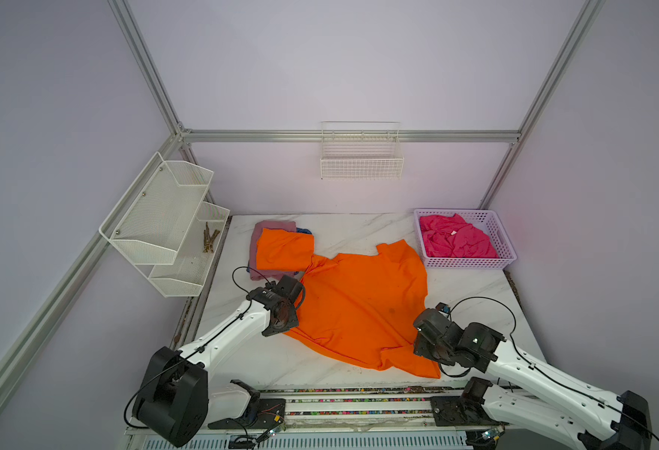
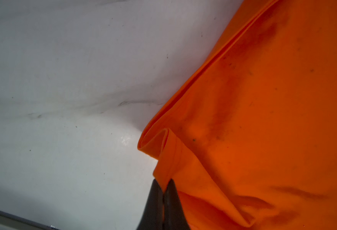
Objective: Fold and stack t-shirts
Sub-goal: Fold the T-shirt.
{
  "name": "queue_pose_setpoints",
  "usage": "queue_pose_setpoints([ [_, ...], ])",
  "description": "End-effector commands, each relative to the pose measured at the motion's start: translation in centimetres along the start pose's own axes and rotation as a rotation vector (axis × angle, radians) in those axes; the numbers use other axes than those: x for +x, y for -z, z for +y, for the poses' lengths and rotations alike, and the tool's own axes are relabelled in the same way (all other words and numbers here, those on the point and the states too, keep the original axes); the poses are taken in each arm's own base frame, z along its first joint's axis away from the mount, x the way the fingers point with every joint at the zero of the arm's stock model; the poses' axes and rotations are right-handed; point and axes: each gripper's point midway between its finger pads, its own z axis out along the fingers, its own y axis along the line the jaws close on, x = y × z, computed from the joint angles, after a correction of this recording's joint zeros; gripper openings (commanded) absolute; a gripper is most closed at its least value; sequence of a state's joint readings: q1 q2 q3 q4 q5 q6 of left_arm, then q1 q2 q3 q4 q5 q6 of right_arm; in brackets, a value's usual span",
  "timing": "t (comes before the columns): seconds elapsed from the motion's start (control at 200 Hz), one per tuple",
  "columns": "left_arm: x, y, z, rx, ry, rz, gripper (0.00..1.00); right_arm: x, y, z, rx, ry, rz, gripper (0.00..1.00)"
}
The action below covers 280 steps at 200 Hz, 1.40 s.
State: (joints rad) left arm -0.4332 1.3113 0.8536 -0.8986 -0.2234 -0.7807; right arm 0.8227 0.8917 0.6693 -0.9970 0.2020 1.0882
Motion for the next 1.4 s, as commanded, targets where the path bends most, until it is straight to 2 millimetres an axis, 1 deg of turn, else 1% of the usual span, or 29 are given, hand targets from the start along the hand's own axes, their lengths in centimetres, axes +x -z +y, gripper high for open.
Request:
queue_pose_setpoints([
  [0.0, -2.8, 0.4, -2.0, 0.074, -0.037, -0.049, 0.00, 0.1, 0.1, 0.0, 0.010, 0.004, -0.010, 0.54],
  [0.08, -3.7, 0.2, -2.4, 0.069, -0.056, -0.033, 0.00, 0.6, -0.3, 0.6, 0.010, 0.027, 0.009, 0.55],
  [0.11, -4.0, 0.4, -2.4, 0.069, -0.063, -0.036, 0.00, 0.7, -0.4, 0.8, 0.012, 0.037, 0.015, 0.55],
  [0.12, -3.8, -0.2, -2.4, 0.054, -0.068, -0.017, 0.00, 0.7, -0.4, 0.8, 0.015, 0.040, 0.016, 0.55],
  [0.13, -3.8, -0.3, -2.4, 0.049, -0.071, -0.012, 0.00, 0.7, -0.5, 0.9, 0.016, 0.044, 0.018, 0.55],
  [0.24, -4.5, -0.5, -2.1, 0.035, -0.073, -0.004, 0.00, 1.0, -0.9, 1.7, 0.023, 0.076, 0.031, 0.56],
  [0.42, -5.2, -1.1, -1.8, 0.036, -0.073, 0.016, 0.00, 1.8, -1.4, 2.0, 0.032, 0.098, 0.067, 0.56],
  [0.525, -5.1, -1.4, -1.6, 0.029, -0.073, 0.030, 0.00, 1.9, -1.3, 1.2, 0.069, 0.122, 0.074, 0.57],
  [0.62, -5.3, -1.3, -1.4, 0.033, -0.070, 0.019, 0.00, 2.0, -0.4, 0.2, 0.117, 0.140, 0.086, 0.57],
  [0.69, -5.5, -1.3, -1.1, 0.030, -0.066, 0.016, 0.00, 2.5, 0.3, -0.5, 0.119, 0.149, 0.101, 0.57],
  [0.765, -5.8, -1.3, -1.1, 0.033, -0.065, 0.011, 0.00, 3.2, 0.6, -1.6, 0.126, 0.151, 0.124, 0.57],
  [0.885, -6.1, -1.5, -1.3, 0.037, -0.068, 0.010, 0.00, 3.6, 0.9, -1.4, 0.094, 0.147, 0.141, 0.57],
  [0.975, -6.1, -1.9, -1.4, 0.040, -0.075, 0.020, 0.00, 3.9, 0.8, -1.1, 0.121, 0.164, 0.169, 0.56],
  [1.095, -6.2, -2.2, -1.8, 0.046, -0.080, 0.029, 0.00, 3.5, 0.6, -0.3, 0.123, 0.170, 0.150, 0.56],
  [1.185, -6.3, -2.1, -1.8, 0.050, -0.079, 0.026, 0.00, 3.5, 0.0, 0.1, 0.125, 0.152, 0.142, 0.56],
  [1.255, -6.4, -2.2, -1.9, 0.051, -0.084, 0.023, 0.00, 3.4, -0.6, -0.2, 0.148, 0.140, 0.134, 0.57],
  [1.395, -6.3, -2.4, -1.8, 0.050, -0.082, 0.031, 0.00, 4.1, -1.6, -0.2, 0.163, 0.116, 0.156, 0.56],
])
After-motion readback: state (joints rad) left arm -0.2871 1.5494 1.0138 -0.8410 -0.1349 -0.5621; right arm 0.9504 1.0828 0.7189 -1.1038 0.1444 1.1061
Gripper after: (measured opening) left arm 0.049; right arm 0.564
